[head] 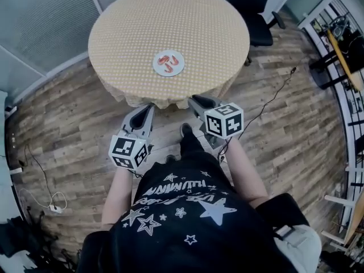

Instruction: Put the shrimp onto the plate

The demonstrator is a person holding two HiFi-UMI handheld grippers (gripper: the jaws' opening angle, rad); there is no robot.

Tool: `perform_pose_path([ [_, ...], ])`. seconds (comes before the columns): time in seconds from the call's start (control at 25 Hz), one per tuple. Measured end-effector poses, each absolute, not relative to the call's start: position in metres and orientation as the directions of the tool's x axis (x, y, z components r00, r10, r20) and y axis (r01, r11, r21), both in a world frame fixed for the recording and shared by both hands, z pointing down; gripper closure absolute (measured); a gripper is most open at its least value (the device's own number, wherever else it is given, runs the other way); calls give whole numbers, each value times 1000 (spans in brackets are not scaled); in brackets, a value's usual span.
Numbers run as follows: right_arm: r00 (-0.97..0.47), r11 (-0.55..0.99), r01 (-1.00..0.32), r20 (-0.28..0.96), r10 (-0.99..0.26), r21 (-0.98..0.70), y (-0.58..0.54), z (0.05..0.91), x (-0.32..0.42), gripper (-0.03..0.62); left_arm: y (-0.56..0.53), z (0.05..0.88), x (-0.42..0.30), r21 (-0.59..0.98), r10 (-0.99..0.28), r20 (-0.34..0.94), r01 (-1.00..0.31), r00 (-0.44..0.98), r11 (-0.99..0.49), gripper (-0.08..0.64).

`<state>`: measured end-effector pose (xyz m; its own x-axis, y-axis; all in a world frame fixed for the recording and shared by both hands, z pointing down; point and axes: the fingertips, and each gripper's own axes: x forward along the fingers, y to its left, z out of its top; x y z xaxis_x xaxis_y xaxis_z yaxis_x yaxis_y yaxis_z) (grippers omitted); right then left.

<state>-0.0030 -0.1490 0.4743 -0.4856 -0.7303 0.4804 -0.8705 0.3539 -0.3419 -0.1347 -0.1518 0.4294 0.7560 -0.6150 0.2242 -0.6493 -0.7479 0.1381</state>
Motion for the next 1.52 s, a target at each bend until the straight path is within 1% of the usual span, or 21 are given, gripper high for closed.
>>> perform_pose_path([
  [0.28, -413, 286, -902, 453, -790, -324, -118, 461, 3, 520, -133, 424, -141, 154, -599, 210, -631, 773, -760, 549],
  [0.44, -370, 255, -916, 412, -832, -309, -112, 446, 15, 543, -129, 420, -144, 155, -610, 208, -641, 765, -751, 549],
  [0.56, -366, 260, -921, 412, -834, -290, -111, 442, 23, 551, -127, 418, -141, 159, -622, 202, -652, 757, -741, 549],
  [0.88, -433, 344, -898, 407, -805, -274, -82, 440, 33, 560, -97, 409, -117, 146, -648, 203, -677, 734, -721, 549],
  [1.28, -491, 407, -869, 398, -775, -281, -27, 435, 78, 563, -43, 400, -70, 114, -670, 215, -699, 711, -706, 549],
  [1.52, -549, 475, -836, 378, -746, -275, -12, 431, 76, 565, -18, 401, -54, 91, -681, 238, -714, 693, -695, 549],
])
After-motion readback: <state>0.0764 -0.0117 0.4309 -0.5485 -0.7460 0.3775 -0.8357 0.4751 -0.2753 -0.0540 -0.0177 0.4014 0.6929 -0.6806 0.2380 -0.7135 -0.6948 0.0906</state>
